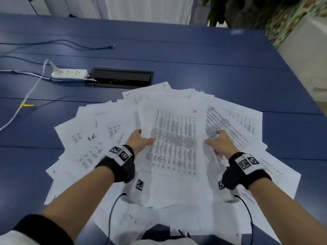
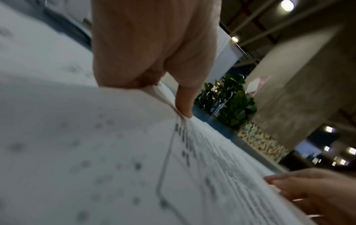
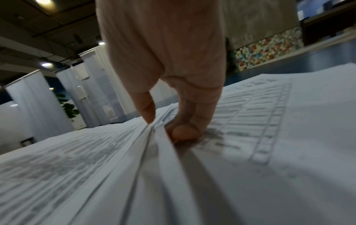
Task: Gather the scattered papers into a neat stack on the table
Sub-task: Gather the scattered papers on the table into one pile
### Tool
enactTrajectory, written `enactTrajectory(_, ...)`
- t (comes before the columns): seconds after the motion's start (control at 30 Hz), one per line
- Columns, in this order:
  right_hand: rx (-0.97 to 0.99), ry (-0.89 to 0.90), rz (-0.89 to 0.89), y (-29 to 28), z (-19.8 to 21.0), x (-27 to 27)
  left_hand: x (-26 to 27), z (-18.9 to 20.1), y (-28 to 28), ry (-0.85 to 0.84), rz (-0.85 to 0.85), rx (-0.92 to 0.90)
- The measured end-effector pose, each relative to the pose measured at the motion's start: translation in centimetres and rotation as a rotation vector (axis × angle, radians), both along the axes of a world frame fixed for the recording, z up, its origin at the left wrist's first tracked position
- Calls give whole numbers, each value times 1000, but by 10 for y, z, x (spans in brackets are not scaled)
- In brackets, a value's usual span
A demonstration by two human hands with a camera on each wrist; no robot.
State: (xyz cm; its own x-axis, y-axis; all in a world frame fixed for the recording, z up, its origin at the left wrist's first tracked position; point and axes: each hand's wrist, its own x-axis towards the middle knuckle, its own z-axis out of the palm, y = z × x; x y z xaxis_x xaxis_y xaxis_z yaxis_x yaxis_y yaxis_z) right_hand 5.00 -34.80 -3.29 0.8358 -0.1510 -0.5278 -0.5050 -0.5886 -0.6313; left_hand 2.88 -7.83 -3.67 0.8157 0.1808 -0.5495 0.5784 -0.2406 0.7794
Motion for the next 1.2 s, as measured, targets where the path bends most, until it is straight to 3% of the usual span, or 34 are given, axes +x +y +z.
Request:
enactTrajectory(0.07,-9,24,76,24,-5,-8,-7,-1,20,62,-79,88)
enactTrajectory(0.17,-35,43,193,65,-9,-28,-19,-2,36,169,-162,83)
enactTrajectory(0.3,-48,29,229,91,-6,-41,-28,4,57,84,-49,51)
enactTrajectory(0.37,-77,0,229,93,-7,-42,-33,7,73,41,-8,181)
enactTrajectory(0.47,-181,-8,343,100,-11,-48,-34,0,92,52,-108,449)
enactTrajectory(0.53,-313,-60,311,103,-11,-50,-36,-2,95,82,-141,542)
enactTrajectory(0.67,-385,-87,64,98,-11,-48,-35,-3,88,72,-178,549)
enactTrajectory(0.87,-184,-57,-16,101,-10,-45,-27,-4,75,81,-229,410)
enactTrajectory(1.0,-34,-87,-91,95,-8,-46,-23,-2,81,28,-151,197)
enactTrajectory(1.07,2,-94,-89,96,-8,-51,-22,-1,84,19,-138,202)
enactTrajectory(1.2,4,-48,-49,98,-10,-54,-26,4,85,37,-309,216)
